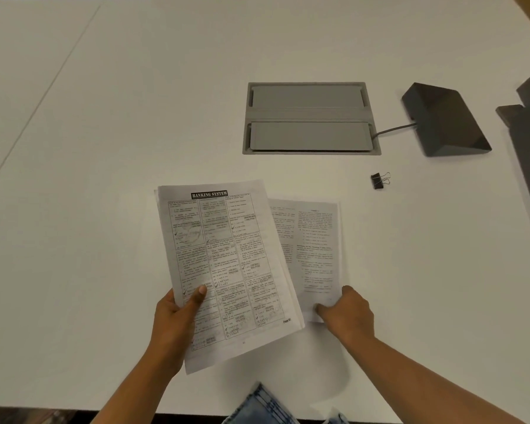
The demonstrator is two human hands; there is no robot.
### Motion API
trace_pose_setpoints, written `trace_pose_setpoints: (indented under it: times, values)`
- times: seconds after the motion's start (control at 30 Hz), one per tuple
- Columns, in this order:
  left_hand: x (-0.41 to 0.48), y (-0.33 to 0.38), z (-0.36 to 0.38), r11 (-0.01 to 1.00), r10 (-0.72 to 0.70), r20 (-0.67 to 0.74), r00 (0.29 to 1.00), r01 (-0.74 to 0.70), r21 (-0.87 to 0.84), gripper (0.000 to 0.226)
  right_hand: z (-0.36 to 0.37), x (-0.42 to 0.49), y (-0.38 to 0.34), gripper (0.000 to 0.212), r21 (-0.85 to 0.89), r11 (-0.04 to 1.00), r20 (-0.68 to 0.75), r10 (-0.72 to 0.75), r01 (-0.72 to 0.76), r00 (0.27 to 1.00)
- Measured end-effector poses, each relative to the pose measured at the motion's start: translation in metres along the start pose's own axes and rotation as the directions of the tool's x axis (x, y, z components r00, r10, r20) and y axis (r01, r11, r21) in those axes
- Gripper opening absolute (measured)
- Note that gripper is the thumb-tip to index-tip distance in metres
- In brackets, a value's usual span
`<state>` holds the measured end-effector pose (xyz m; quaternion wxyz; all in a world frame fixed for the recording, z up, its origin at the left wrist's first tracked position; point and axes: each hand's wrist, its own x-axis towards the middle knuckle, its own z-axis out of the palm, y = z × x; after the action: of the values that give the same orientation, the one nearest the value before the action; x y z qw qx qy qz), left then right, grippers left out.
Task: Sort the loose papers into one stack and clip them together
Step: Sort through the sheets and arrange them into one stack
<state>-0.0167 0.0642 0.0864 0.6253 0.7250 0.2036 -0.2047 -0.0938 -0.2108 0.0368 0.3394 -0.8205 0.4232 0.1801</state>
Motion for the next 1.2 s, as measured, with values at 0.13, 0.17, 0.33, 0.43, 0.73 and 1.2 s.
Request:
trace_pose_setpoints:
  times: [0.13, 0.17, 0.33, 0.43, 0.73, 1.2]
  values:
    - [-0.003, -0.002, 0.000, 1.000, -0.010, 0.001, 1.000, 0.010, -0.016, 0.019, 0.012, -0.005, -0.010, 0.047, -0.087, 0.996, -0.033, -0.014, 0.011, 0.999]
    - [-0.004, -0.002, -0.001, 1.000, -0.011, 0.000, 1.000, 0.011, -0.016, 0.019, 0.014, -0.004, -0.013, 0.045, -0.091, 0.996, -0.027, -0.015, 0.012, 1.000]
    - [-0.005, -0.003, -0.003, 0.999, -0.015, 0.005, 1.000, 0.016, -0.029, 0.019, 0.020, -0.003, -0.018, 0.037, -0.049, 0.999, -0.019, 0.007, -0.008, 1.000]
    - [-0.004, -0.002, -0.005, 0.999, -0.014, 0.003, 1.000, 0.015, -0.029, 0.017, 0.021, -0.002, -0.018, 0.031, -0.011, 1.000, -0.004, 0.028, -0.029, 1.000]
    - [-0.002, 0.000, -0.008, 0.999, -0.016, 0.003, 1.000, 0.016, -0.029, 0.019, 0.025, 0.009, -0.011, 0.034, 0.131, 0.987, 0.080, 0.081, -0.091, 0.994]
    - [0.002, 0.006, 0.003, 1.000, -0.006, 0.054, 0.998, 0.007, -0.026, 0.018, -0.061, 0.046, 0.075, 0.039, 0.313, 0.930, -0.093, 0.229, -0.190, 0.969]
